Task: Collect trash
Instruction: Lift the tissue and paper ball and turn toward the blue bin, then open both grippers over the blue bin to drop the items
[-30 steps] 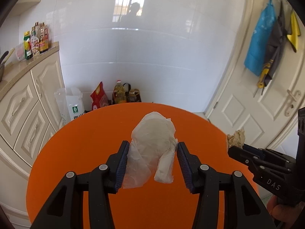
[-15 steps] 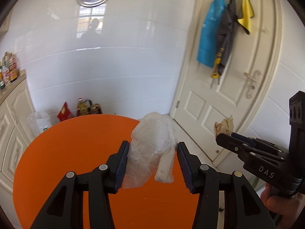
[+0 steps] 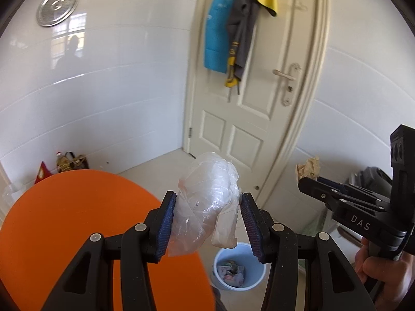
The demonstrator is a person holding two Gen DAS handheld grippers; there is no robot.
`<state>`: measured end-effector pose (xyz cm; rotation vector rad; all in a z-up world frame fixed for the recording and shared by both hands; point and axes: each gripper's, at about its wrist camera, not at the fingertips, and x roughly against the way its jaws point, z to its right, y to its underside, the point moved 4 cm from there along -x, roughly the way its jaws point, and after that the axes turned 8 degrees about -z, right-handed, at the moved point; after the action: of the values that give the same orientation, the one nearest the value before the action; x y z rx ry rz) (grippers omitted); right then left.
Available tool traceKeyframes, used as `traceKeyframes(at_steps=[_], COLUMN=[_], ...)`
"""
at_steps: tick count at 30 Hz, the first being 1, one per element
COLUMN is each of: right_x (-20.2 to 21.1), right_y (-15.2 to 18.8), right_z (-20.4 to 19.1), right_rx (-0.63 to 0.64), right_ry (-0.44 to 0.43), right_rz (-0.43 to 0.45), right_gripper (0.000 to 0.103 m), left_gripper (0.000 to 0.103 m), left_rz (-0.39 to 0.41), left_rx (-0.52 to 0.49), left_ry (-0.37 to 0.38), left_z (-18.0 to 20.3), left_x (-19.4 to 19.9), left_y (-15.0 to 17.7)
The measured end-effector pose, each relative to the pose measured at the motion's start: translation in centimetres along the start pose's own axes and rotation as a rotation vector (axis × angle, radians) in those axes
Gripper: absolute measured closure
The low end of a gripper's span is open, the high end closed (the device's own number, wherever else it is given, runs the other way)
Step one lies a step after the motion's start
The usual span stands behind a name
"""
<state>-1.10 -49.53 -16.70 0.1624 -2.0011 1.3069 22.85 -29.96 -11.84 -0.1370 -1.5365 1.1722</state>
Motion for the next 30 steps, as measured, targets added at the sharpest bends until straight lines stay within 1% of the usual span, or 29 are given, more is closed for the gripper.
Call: traceKeyframes(at_steps=[2,5,8,12,18,21,24,26,27,28,30], right_x=[-0.1,-0.7,-2.3,-5.2,-9.4,-11.5,-13.0,-13.7,-14.2,-14.5,-15.0], right_y=[0.7,2.2,4.0,6.7,9.8,10.5,11.0,11.2,11.4,11.5,11.7], right_z=[2.3,5.8,8.9,12.4,15.4,16.6,17.6,18.0,18.2,18.4,18.8], right_rx=[-0.032,-0.081,-0.133,-0.199,-0.256,-0.279,-0.293,-0.302,-0.31,-0.315,-0.322], right_ry=[0.031,0.07,0.104,0.121,0.128,0.125,0.129,0.125,0.123,0.125,0.127], right_rz=[-0.014,-0.045,-0.1,-0.179,-0.284,-0.321,-0.353,-0.369,-0.378,-0.385,-0.397], right_gripper=[0.078,0.078,0.078,0.078,0.078,0.078,0.076,0.075,0.075,0.075,0.074], left_gripper=[0.057,0.057,0.057,0.057,0.056,0.056,0.054,0.049,0.042,0.034,0.025], left_rz=[-0.025,-0.095,-0.18,-0.305,-0.459,-0.505,-0.555,-0.585,-0.6,-0.608,-0.61], left_rx=[-0.025,-0.058,-0.091,-0.118,-0.123,-0.121,-0.123,-0.129,-0.129,-0.127,-0.127], left_ry=[0.028,0.084,0.124,0.154,0.188,0.198,0.211,0.204,0.196,0.186,0.16], left_z=[0.8,2.5,4.2,6.0,7.7,8.3,8.6,9.0,9.0,9.2,8.9], left_x=[-1.4,-4.4,-7.8,-12.5,-18.0,-20.6,-22.2,-24.0,-25.0,-26.4,-27.8], left_y=[-1.0,-1.5,-0.9,0.5,1.5,0.6,0.9,0.2,-0.3,-1.4,-2.2])
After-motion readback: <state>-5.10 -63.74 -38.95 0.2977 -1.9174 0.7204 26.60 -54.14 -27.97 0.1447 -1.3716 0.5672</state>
